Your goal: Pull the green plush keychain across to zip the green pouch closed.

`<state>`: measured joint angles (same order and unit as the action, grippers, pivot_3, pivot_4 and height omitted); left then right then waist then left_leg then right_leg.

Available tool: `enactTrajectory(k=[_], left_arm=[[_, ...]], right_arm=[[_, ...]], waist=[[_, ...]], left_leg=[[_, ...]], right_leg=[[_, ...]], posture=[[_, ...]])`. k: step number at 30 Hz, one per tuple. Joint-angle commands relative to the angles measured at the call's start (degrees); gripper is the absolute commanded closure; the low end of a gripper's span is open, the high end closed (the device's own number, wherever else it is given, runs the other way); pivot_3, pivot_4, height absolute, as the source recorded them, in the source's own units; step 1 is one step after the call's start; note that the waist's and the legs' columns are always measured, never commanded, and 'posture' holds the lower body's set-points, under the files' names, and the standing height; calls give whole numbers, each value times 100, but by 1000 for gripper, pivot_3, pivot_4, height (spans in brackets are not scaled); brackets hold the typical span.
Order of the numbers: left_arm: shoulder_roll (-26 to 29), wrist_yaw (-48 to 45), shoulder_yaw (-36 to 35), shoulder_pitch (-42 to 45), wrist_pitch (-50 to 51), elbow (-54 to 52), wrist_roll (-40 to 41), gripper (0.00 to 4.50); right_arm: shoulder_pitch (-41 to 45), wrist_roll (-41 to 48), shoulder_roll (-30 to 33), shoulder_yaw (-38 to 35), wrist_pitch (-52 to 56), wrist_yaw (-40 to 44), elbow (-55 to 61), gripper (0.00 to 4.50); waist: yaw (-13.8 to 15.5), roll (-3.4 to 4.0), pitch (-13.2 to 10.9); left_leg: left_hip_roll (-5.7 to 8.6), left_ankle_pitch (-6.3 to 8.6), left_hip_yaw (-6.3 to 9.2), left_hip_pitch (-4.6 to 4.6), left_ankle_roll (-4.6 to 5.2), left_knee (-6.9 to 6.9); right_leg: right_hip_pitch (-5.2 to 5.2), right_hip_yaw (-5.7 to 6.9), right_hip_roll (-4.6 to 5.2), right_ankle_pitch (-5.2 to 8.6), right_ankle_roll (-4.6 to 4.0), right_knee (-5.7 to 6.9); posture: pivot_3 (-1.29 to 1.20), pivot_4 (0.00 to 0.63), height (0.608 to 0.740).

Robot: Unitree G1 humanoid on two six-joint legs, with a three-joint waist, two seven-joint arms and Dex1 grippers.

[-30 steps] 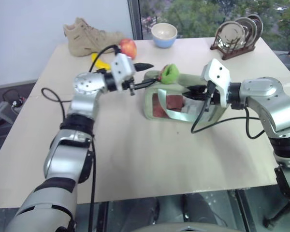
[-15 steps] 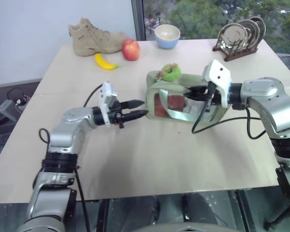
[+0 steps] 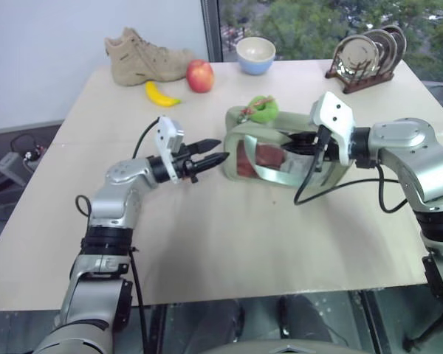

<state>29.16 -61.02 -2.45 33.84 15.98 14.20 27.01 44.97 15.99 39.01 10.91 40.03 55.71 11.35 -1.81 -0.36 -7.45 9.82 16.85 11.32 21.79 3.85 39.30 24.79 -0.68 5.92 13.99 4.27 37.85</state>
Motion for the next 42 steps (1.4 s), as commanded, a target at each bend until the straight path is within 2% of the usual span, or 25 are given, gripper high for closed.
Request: enactTrajectory(k=[1, 7, 9, 10, 13, 14, 16, 23, 29, 42], left_arm=[[-5, 17, -148, 78, -75, -131, 38, 2200], [-326, 131, 174, 243, -405, 171, -353, 2200], [-436, 133, 174, 301, -455, 268, -387, 2708], [-474, 113, 186, 314, -493, 302, -404, 2931], [-537, 100, 166, 320, -535, 357, -420, 4326], [-547, 99, 153, 319, -562, 376, -431, 4500], [-566, 107, 127, 333, -598, 404, -434, 4500], [-552, 67, 98, 345, -671, 417, -445, 4500], [-521, 15, 103, 390, -773, 512, -503, 4500], [-549, -25, 104, 404, -896, 609, -551, 4500]], right_arm=[[19, -8, 85, -35, 5, 18, 183, 4500], [28, 14, 88, -21, 44, 33, 199, 4500], [54, 36, 98, -20, 77, 55, 205, 4500], [64, 48, 113, -19, 73, 87, 207, 4091], [52, 89, 148, -38, 117, 121, 263, 2790], [30, 72, 143, -69, 113, 56, 304, 2222], [-22, 64, 127, -186, 165, -123, 418, 1254], [287, 358, 26, -687, 693, -683, 941, 1254], [870, -687, 299, 106, 40, -909, 771, 1254], [1635, -2083, -160, 1276, -1268, -809, -52, 1254]], waist=[[-2, 0, 0], [19, -3, 2], [22, -3, 2], [22, -3, 2], [23, -3, 2], [23, -3, 2], [37, -3, 2], [95, -3, 2], [95, -3, 2], [80, -3, 2]], left_leg=[[0, 0, 0, 0, 0, 0], [1, 0, -1, 0, 0, 1], [1, 0, -1, 0, 0, 2], [1, 0, -1, 1, 0, 2], [1, 0, -1, 1, 0, 0], [1, 0, -1, 2, 0, 0], [1, 0, -1, 3, 0, 1], [1, 0, 0, 4, 0, 1], [1, 0, -2, 3, 0, 1], [1, 0, -4, 3, 0, 2]], right_leg=[[0, 0, 0, 0, 0, 0], [-1, 0, 1, 0, 0, 0], [-1, 1, 1, 0, 0, -1], [-1, 0, 1, 0, 0, 0], [0, 0, 1, 0, 0, 0], [0, 0, 2, 0, 0, 0], [0, 0, 2, 0, 0, 0], [1, 1, 2, 0, 0, 1], [2, 1, 2, 0, 0, 1], [4, 0, 1, 0, 0, 1]], posture=[[0, 150, 740], [0, 150, 740], [0, 150, 740], [0, 150, 740], [0, 150, 740], [0, 150, 740], [0, 150, 740], [0, 150, 740], [0, 150, 740], [0, 150, 740]])
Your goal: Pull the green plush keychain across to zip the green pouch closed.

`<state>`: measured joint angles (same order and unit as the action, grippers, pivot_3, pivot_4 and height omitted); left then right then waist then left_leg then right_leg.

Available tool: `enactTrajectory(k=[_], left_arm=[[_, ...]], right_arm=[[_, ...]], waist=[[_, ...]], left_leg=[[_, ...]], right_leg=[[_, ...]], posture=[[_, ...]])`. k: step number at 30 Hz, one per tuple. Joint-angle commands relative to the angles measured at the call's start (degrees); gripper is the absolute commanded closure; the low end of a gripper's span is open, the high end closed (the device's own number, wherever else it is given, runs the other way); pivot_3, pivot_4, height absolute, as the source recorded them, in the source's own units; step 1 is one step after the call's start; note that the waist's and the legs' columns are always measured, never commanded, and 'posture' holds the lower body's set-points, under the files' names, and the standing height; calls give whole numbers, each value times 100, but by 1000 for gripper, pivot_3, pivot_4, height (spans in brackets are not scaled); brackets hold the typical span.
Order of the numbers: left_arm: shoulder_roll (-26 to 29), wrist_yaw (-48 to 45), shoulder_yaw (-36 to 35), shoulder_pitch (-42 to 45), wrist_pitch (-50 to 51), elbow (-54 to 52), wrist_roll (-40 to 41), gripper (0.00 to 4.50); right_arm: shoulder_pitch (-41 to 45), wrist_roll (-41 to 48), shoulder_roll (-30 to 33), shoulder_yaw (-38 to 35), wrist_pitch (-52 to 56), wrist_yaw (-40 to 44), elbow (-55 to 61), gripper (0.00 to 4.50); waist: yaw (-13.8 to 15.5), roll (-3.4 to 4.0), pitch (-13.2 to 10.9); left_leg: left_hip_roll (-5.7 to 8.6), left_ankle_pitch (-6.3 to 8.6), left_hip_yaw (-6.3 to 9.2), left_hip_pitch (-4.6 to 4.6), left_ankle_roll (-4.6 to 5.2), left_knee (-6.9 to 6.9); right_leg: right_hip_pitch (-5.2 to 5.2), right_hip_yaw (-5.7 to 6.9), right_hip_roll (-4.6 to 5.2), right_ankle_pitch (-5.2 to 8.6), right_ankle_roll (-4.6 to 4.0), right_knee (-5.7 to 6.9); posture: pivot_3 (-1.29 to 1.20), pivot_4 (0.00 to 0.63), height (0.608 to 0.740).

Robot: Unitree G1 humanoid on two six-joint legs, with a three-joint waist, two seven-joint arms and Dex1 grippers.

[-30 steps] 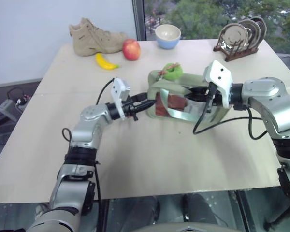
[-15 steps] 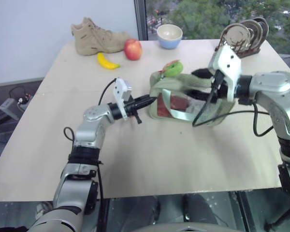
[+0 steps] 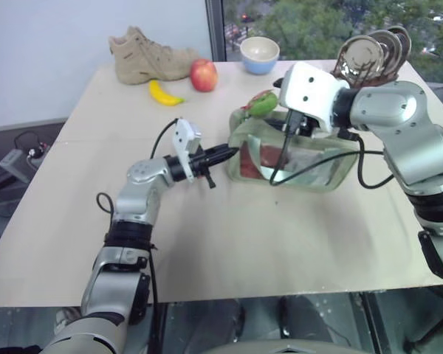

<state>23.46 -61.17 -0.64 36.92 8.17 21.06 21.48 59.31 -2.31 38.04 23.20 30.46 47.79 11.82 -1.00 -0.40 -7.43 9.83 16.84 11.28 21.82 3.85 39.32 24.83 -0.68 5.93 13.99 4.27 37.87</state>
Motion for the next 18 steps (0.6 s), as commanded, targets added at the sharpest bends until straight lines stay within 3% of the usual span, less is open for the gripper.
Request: enactTrajectory(k=[1, 8, 9, 11, 15, 16, 18], left_arm=[[18, -8, -74, 84, -121, -94, 1, 4500], [10, 11, -66, 30, -135, -171, -2, 4500], [7, 19, -67, 22, -137, -181, -2, 4500], [8, 34, -70, -2, -140, -202, -2, 4500], [26, 68, -64, -70, -173, -206, -41, 4500], [26, 79, -54, -94, -172, -219, -49, 4500], [24, 107, -32, -135, -170, -232, -67, 4500]], right_arm=[[225, -331, -124, 79, -387, -21, -198, 1254], [297, -838, -289, 207, -1000, 95, -798, 1254], [294, -876, -299, 209, -1066, 111, -865, 1743], [295, -942, -318, 174, -1179, 147, -963, 2310], [345, -922, -362, -34, -1153, 217, -970, 4240], [359, -897, -384, -102, -1091, 204, -949, 4461], [369, -765, -469, -286, -843, 177, -867, 4461]], waist=[[-2, 0, 0], [-8, 0, 0], [-12, 0, 0], [-11, 0, 0], [-17, 0, 0], [-18, 0, 0], [-17, 0, 0]], left_leg=[[0, 0, 0, 0, 0, 0], [0, 0, 1, 1, 0, 0], [0, 0, 1, 0, 0, 0], [0, 0, 2, 0, 0, 0], [0, 0, 1, 0, 0, -1], [0, 0, 1, 0, 0, -1], [0, 0, 1, 0, 0, -1]], right_leg=[[0, 0, 0, 0, 0, 0], [1, 2, -1, 0, 0, 1], [1, 2, -1, 0, 0, 1], [1, 2, -1, 0, 0, 1], [2, 2, -1, 0, 0, 1], [2, 2, -1, 0, 0, 1], [2, 2, -1, 0, 0, 1]], posture=[[0, 150, 740], [0, 150, 740], [0, 150, 740], [0, 150, 740], [0, 150, 740], [0, 150, 740], [0, 150, 740]])
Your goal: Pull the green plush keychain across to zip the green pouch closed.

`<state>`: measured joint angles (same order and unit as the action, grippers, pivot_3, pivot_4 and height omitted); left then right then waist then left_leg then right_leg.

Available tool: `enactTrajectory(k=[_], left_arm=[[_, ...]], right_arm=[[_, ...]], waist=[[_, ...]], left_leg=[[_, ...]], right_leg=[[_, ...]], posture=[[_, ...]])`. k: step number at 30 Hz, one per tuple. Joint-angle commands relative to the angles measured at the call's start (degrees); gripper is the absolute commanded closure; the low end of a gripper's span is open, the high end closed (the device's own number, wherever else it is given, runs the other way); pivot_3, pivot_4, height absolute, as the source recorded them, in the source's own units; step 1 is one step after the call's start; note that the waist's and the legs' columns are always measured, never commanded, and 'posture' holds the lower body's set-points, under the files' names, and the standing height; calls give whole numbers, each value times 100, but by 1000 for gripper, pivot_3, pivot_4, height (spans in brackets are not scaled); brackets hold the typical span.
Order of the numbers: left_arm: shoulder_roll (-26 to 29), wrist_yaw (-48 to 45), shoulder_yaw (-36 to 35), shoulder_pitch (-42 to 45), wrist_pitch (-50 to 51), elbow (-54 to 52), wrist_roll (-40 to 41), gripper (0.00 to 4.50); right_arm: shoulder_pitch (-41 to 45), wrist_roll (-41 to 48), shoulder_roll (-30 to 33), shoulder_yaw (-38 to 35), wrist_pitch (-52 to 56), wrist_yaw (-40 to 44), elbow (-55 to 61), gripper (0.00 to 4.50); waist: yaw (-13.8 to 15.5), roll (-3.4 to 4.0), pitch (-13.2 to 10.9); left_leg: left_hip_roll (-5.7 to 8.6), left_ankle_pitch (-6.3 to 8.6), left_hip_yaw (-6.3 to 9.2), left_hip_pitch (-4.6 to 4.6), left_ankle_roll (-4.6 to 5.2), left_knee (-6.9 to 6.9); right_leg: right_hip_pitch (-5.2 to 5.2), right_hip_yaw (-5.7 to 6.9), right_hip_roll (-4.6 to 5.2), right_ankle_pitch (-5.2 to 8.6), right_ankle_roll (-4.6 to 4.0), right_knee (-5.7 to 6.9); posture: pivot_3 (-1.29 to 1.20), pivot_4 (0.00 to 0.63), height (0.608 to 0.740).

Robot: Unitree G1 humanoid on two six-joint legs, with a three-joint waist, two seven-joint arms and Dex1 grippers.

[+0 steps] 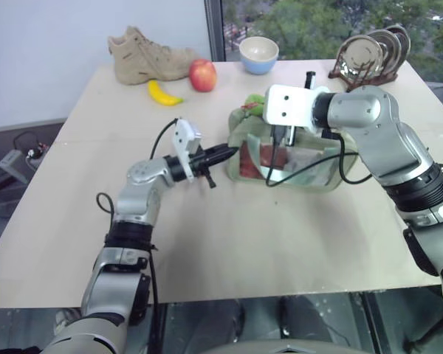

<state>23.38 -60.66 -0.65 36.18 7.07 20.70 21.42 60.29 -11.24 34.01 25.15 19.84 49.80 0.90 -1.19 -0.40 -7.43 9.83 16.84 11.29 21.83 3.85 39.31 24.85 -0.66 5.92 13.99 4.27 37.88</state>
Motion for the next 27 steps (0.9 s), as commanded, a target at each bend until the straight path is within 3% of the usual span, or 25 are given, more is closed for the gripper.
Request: enactTrajectory(k=[1, 6, 13, 21, 27], left_arm=[[32, 79, -14, -84, -60, -197, -80, 4500], [37, 258, 16, -177, -33, -131, -200, 4500], [45, 549, -22, -257, 44, -98, -263, 4500], [57, 1030, -123, -345, 206, -118, -264, 4500], [64, 1138, -154, -275, 235, -32, -251, 4500]], right_arm=[[267, 233, -133, -618, 421, -49, 296, 4461], [211, 516, -234, -1251, 1399, -271, 588, 4461], [-58, 522, 98, -1623, 1862, -534, 872, 4461], [-1595, 465, 872, -2405, 2546, -975, 1726, 4461], [-2448, 565, 887, -2892, 3085, -1375, 2324, 4461]], waist=[[2, 0, 0], [14, 0, 0], [14, 0, 0], [48, -8, 6], [-34, 0, 19]], left_leg=[[0, 0, 0, 0, 0, 0], [0, 0, 3, 0, 0, 0], [0, 0, 2, -1, 0, -1], [5, 0, 0, -2, 0, 0], [-7, 0, -18, -19, -1, -5]], right_leg=[[0, 0, 0, 0, 0, 0], [0, 1, 0, 0, 0, 2], [0, -1, 0, 0, 0, 3], [-5, -2, 4, 0, 0, 1], [-5, -22, -2, 0, 0, 16]], posture=[[0, 150, 740], [0, 150, 740], [0, 150, 740], [0, 150, 740], [0, 150, 740]])
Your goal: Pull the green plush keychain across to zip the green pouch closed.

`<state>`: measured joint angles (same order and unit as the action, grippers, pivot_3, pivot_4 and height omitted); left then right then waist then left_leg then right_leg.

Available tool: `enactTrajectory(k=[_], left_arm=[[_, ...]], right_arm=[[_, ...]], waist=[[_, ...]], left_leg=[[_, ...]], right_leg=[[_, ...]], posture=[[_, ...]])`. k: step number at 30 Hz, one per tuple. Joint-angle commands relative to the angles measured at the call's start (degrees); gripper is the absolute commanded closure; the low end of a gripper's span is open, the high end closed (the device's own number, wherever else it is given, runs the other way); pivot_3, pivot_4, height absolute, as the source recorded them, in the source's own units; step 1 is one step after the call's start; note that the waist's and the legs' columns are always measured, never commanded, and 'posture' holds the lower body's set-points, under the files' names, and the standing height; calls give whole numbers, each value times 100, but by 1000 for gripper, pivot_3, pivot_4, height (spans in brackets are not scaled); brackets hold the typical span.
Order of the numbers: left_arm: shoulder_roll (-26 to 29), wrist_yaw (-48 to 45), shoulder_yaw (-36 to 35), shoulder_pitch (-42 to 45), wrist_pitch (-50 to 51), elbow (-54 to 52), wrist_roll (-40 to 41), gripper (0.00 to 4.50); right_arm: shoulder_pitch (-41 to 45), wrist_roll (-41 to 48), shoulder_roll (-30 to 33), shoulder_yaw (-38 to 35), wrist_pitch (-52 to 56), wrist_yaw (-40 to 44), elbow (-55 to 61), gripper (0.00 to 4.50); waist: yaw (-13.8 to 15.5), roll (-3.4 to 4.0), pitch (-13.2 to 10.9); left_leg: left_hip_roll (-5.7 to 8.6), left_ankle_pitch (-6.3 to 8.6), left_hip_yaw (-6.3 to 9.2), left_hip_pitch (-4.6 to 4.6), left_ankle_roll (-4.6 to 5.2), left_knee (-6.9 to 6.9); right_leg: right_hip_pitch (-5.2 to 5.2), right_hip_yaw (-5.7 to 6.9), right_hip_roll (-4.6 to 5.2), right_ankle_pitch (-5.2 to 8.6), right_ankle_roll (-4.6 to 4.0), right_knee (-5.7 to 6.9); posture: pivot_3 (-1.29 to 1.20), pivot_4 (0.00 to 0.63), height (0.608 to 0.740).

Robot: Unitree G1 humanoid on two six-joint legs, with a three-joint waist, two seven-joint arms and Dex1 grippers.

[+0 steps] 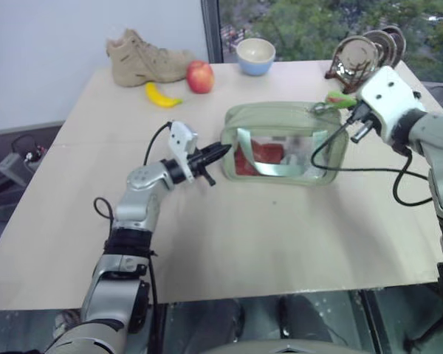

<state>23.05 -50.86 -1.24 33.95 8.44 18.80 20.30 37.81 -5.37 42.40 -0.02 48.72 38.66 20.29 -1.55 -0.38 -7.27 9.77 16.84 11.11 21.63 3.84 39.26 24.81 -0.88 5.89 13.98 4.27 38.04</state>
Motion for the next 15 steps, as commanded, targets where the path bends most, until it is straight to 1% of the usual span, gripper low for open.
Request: enactTrajectory(k=[1, 3, 6, 7, 10, 13, 15], left_arm=[[96, 165, -100, -37, 101, 172, -135, 4500], [72, 213, -129, 9, 116, 218, -119, 4500], [50, 263, -143, 53, 142, 233, -117, 4500], [43, 287, -144, 50, 167, 200, -111, 4500], [25, 344, -147, 36, 231, 120, -86, 4500], [5, 368, -142, 10, 301, 19, -55, 4500], [-20, 402, -140, -29, 394, -144, -13, 4500]], right_arm=[[-312, -13, 39, -424, 249, -320, 423, 4461], [-816, 41, -168, -681, 512, -562, 378, 4461], [-1591, -2, -325, -767, 605, -853, 252, 4461], [-1877, -13, -410, -664, 593, -943, 219, 4461], [-2354, -21, -544, -342, 543, -1077, 146, 4461], [-2508, -58, -622, 58, 395, -1140, -100, 4461], [-2483, -148, -615, 374, 221, -1165, -380, 4461]], waist=[[5, -3, 7], [18, -21, 21], [64, -40, 37], [67, -38, 38], [32, -20, 49], [33, -17, 55], [63, -19, 56]], left_leg=[[0, 0, 1, 0, 0, 1], [1, 0, -2, -2, 0, 5], [2, 0, 1, -1, 0, 4], [3, 0, -1, -1, 0, 4], [3, 0, -7, -7, 0, 0], [1, 0, -12, -20, 0, -2], [-1, 0, -10, -51, -1, -8]], right_leg=[[-1, 1, 0, 0, 0, 0], [-6, -2, 0, -1, 0, -2], [-7, 1, 0, -1, 0, -6], [-7, 0, 0, -1, 0, -7], [-5, -8, 0, -1, 0, -4], [-11, -14, -3, -1, -1, 2], [-43, -13, -6, -1, -1, -1]], posture=[[0, 150, 740], [0, 150, 740], [0, 150, 740], [0, 150, 740], [0, 150, 740], [0, 150, 740], [0, 150, 740]])
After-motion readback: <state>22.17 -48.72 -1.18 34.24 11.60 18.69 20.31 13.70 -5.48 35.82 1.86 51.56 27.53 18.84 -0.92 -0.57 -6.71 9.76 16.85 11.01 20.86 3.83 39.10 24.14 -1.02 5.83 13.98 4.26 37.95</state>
